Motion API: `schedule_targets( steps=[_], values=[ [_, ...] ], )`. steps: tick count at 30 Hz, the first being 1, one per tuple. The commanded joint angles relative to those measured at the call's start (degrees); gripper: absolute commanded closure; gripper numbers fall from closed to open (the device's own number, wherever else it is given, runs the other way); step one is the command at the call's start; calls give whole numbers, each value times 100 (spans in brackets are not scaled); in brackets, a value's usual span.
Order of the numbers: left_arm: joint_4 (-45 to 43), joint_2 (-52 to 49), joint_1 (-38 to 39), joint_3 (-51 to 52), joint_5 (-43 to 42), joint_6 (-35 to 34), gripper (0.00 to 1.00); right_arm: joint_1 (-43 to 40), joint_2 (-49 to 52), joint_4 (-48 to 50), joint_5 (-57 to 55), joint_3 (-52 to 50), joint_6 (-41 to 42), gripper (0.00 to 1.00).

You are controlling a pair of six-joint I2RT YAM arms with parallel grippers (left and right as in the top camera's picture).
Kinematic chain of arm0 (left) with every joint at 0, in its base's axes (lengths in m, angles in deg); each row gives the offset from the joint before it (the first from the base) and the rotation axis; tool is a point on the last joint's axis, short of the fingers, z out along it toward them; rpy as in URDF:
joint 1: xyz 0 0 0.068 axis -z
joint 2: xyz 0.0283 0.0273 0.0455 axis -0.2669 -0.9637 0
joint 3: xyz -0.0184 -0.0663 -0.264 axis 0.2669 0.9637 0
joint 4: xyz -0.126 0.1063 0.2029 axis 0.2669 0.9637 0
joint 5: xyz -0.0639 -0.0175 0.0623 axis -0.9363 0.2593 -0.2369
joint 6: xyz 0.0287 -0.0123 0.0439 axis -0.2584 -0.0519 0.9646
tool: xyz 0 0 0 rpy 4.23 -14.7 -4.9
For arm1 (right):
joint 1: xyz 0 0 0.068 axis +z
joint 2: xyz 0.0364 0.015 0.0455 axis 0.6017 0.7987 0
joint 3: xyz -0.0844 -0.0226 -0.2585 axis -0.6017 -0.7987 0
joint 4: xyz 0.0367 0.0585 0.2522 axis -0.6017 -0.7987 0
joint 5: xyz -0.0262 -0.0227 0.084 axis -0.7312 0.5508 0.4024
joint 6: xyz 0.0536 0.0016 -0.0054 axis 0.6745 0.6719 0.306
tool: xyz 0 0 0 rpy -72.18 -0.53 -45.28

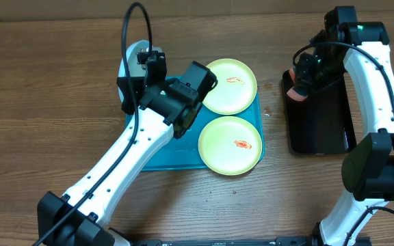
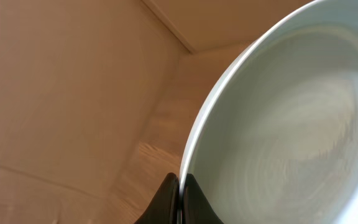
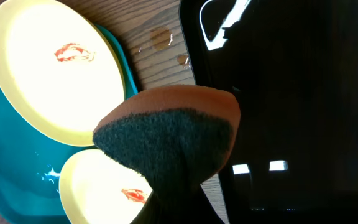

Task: Clean dirty plates on tray and stack at the side
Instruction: 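Lift the white plate with the left gripper and move it left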

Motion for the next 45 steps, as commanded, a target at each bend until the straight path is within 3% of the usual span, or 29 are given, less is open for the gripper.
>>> schedule_targets(
  steps=[1,9,15,19,24,30,37,41,45],
  values=[
    [-50,66,129,-92,992,-264,96,-9,-31,26,50,17,-28,96],
    [-177,66,157,-92,896,-332,96,-9,-31,28,50,17,-28,96],
    [-177,66,157,-92,378,-459,96,-9,-31,26,48,17,-28,96],
    [-181,63,87,-76,-382,-525,96,-9,-31,26,50,17,-28,96],
    [-116,63,-446,-68,-2334,-444,96,-9,-31,26,50,17,-28,96],
    [-365,63,-1759,-68,-4577,527,96,-9,-31,26,50,17,-31,96],
    [-625,35,-4103,-68,-7254,1545,96,-9,-31,26,50,17,-31,96],
    [-625,-186,-5427,-68,-7709,1602,96,-9,-31,26,50,17,-28,96],
    [-673,-597,-6229,-68,-7866,1598,96,-9,-31,26,50,17,-28,96]
  ],
)
